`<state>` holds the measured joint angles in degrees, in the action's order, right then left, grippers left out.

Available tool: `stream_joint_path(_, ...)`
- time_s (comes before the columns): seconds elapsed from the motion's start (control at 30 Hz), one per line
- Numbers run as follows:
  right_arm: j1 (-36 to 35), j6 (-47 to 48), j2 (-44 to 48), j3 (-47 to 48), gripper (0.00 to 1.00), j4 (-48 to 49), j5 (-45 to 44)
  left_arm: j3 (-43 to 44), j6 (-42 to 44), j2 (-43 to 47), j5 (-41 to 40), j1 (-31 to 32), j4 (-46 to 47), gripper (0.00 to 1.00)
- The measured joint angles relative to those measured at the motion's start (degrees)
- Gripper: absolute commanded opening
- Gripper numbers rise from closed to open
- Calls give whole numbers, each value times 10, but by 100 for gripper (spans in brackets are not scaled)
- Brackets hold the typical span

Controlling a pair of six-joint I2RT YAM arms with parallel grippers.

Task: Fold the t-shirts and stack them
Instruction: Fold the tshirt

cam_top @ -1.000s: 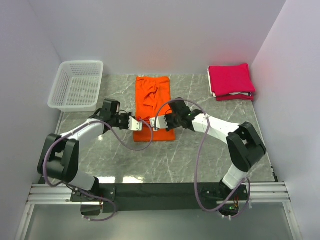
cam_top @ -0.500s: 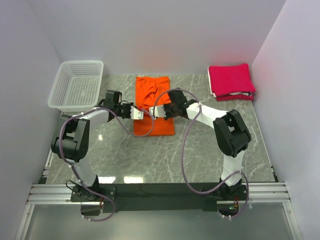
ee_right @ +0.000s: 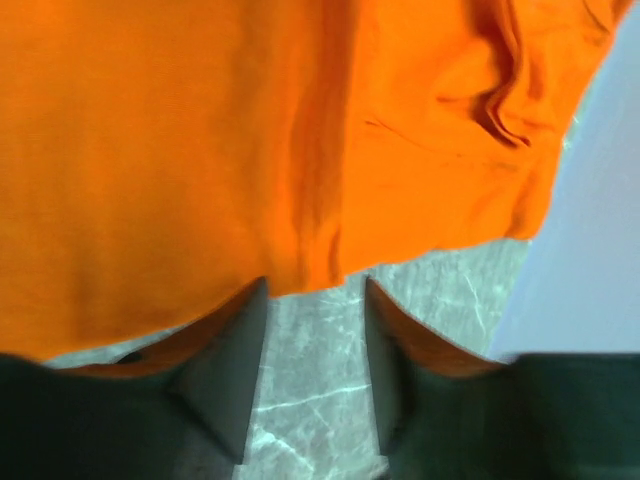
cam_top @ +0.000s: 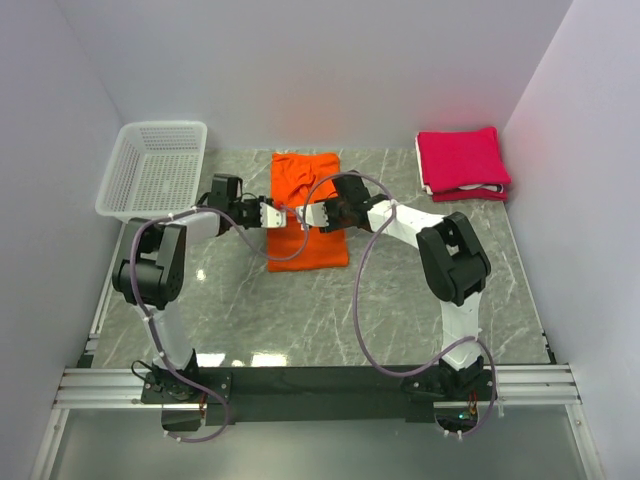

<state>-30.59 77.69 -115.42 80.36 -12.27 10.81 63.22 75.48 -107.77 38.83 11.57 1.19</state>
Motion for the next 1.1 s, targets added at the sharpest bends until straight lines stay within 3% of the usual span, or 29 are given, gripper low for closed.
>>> stream_joint_path(0.2, 7, -33, 23, -4, 52, 12, -19, 37, -78, 6, -6, -19, 22, 38)
stream_joint_path(0.33, 14, -48, 84, -28, 50, -4, -14, 28, -92, 50, -2, -32, -17, 38)
stream_joint_path(0.63, -22, -67, 240, -181, 50, -41, 32, -145, -78, 241, 36, -4, -115, 45)
stream_joint_path(0.83, -58, -70, 222, -249, 49, -59, 40, -232, -77, 255, 33, 44, -129, 44)
stream_joint_path(1.1, -59, -87, 167, -245, 47, -49, 36, -233, -76, 220, 14, 72, -107, 42)
